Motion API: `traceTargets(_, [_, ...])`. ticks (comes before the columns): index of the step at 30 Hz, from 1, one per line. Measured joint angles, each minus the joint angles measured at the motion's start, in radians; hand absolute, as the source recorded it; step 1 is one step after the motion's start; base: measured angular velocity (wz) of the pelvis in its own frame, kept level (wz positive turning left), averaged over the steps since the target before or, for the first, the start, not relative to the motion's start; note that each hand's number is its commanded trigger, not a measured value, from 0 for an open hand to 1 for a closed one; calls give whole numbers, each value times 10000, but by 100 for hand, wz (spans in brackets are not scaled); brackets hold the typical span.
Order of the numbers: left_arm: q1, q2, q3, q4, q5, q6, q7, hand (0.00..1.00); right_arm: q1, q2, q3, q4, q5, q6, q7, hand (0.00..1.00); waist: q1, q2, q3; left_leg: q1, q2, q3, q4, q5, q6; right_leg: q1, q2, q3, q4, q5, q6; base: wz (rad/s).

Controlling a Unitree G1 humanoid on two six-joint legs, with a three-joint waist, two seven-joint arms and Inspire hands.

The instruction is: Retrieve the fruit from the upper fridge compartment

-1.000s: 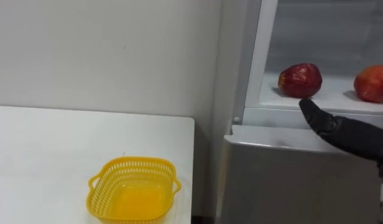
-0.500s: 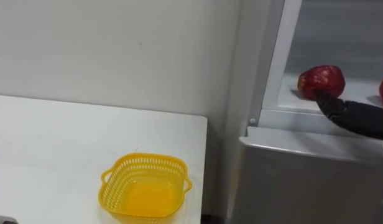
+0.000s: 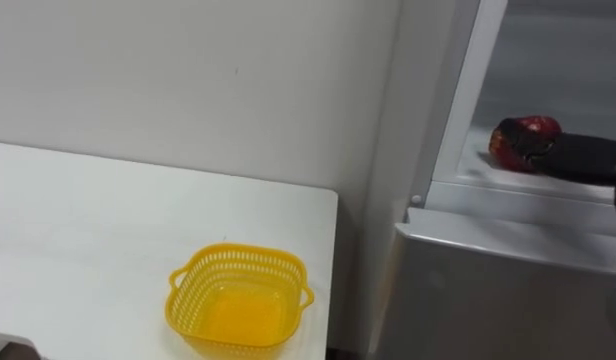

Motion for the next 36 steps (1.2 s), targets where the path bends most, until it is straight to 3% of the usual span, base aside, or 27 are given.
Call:
traceTargets(11, [11, 28, 181, -205, 16, 153, -30, 0, -16, -44, 16, 159, 106, 18, 278, 0, 50, 76, 18, -18, -3, -54, 3, 0, 0, -2, 1, -38, 0, 0, 0, 0])
traceTargets(19, [-7, 30, 170, -237, 10, 231, -194, 0, -499, -132, 18, 1537, 44, 535, 539, 0, 25, 51, -4, -50, -5, -103, 5, 1, 0, -70, -6, -144, 3, 0, 0, 2])
traceTargets(29, [4, 37, 155, -236, -49, 404, -490, 0, -935, -238, 41, 2062, 127, 662, 1042, 0, 24, -22, -51, -137, -5, -131, 10, 2, -2, -84, -9, -186, -3, 0, 0, 0])
traceTargets(36, [-3, 92, 157, -265, -64, 482, -494, 0, -982, -591, 43, 2449, 522, 755, 1700, 0, -12, -104, -56, -110, -15, -275, 11, 7, -2, 29, -101, -419, -11, -1, 1, 6])
